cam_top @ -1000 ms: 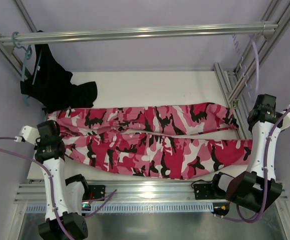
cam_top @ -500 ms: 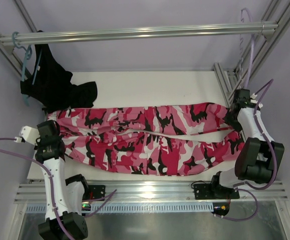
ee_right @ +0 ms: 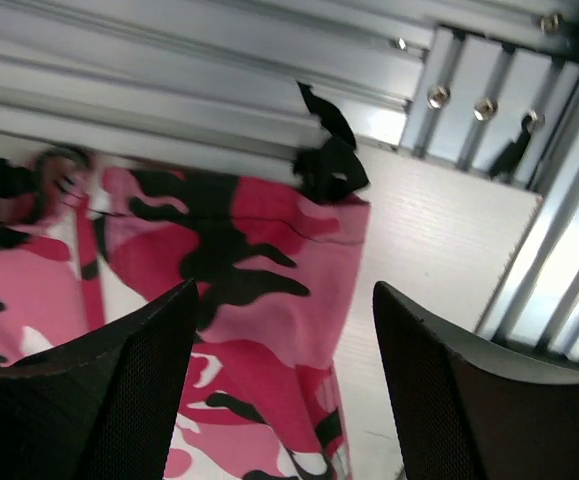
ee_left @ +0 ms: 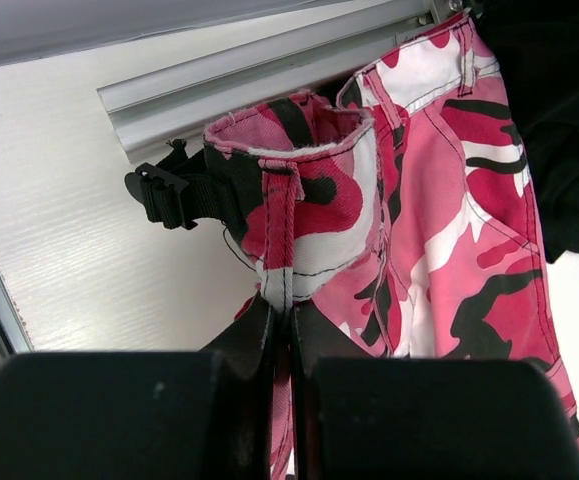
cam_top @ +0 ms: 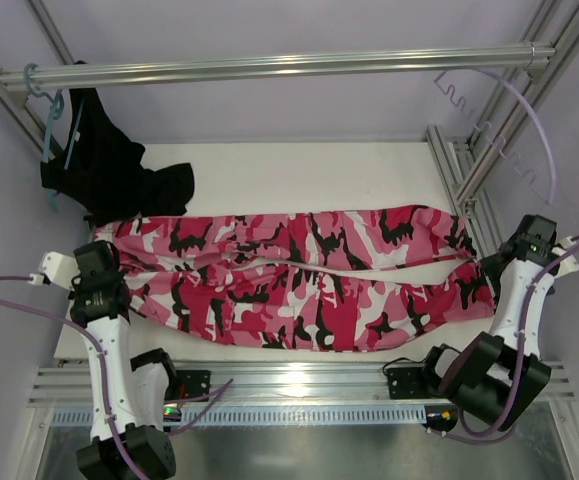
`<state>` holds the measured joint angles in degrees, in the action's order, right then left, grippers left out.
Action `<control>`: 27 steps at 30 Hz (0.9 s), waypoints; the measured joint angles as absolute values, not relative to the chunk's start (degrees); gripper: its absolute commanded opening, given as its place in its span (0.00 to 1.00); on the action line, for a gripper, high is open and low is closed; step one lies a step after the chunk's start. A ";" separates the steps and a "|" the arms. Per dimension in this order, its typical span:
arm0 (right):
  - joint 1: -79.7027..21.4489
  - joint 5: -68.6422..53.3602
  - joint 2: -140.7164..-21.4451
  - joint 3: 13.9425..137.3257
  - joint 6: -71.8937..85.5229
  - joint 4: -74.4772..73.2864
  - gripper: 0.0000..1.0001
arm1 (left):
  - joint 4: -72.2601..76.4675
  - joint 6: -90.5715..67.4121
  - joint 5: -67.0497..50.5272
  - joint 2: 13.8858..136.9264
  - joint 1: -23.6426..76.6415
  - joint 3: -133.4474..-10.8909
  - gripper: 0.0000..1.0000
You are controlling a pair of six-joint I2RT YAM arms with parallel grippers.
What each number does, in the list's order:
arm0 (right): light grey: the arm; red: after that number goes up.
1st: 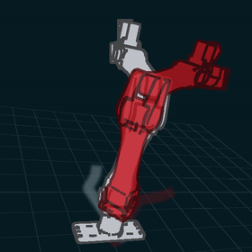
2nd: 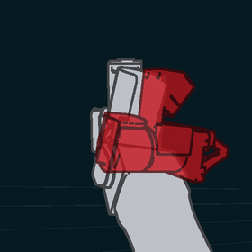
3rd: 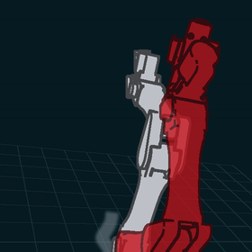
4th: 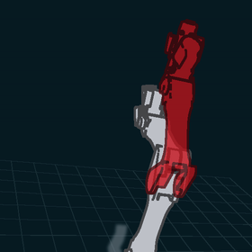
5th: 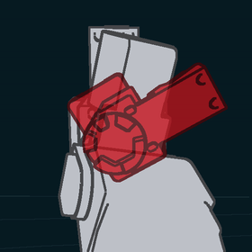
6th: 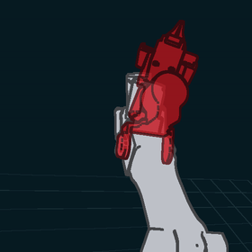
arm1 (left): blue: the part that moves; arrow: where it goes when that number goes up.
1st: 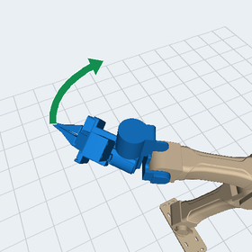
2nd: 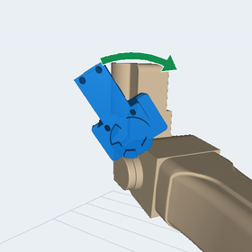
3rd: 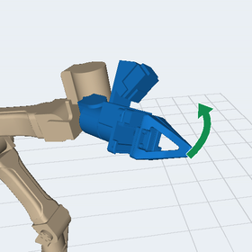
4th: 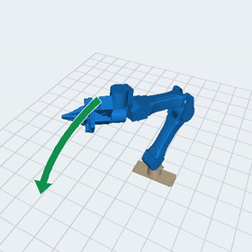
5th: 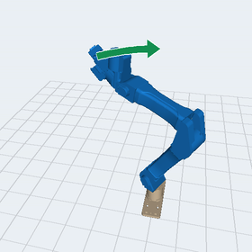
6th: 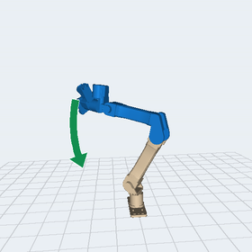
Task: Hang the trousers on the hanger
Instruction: Fold the trousers
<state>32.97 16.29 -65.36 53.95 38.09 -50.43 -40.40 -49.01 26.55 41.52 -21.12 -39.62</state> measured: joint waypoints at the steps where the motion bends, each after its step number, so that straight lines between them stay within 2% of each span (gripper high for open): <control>1: 33.61 16.25 -63.92 51.92 38.24 -50.94 0.72 | -40.34 -49.01 26.41 41.50 -21.12 -39.62 0.00; 5: 34.48 16.08 -60.03 44.31 38.54 -51.20 0.61 | -39.92 -48.86 25.74 41.47 -21.12 -39.62 0.00; 13: 35.16 14.09 -56.07 35.42 40.75 -45.17 0.61 | -39.48 -48.82 24.77 41.50 -21.12 -39.62 0.00; 22: 35.16 13.76 -56.40 28.97 43.31 -36.40 0.55 | -39.51 -49.52 24.82 41.47 -21.12 -39.62 0.00; 25: 35.16 13.78 -58.63 28.99 43.53 -33.58 0.37 | -39.51 -49.65 24.91 41.47 -21.12 -39.62 0.00; 26: 35.16 13.80 -59.31 28.97 43.53 -32.84 0.23 | -39.51 -49.69 24.91 41.47 -21.12 -39.62 0.00; 27: 35.16 13.91 -59.88 28.97 43.35 -32.18 0.14 | -39.51 -49.74 24.95 41.47 -21.12 -39.62 0.00</control>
<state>35.16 13.91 -59.88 28.97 43.35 -32.18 -39.51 -49.74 24.95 41.47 -21.12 -39.62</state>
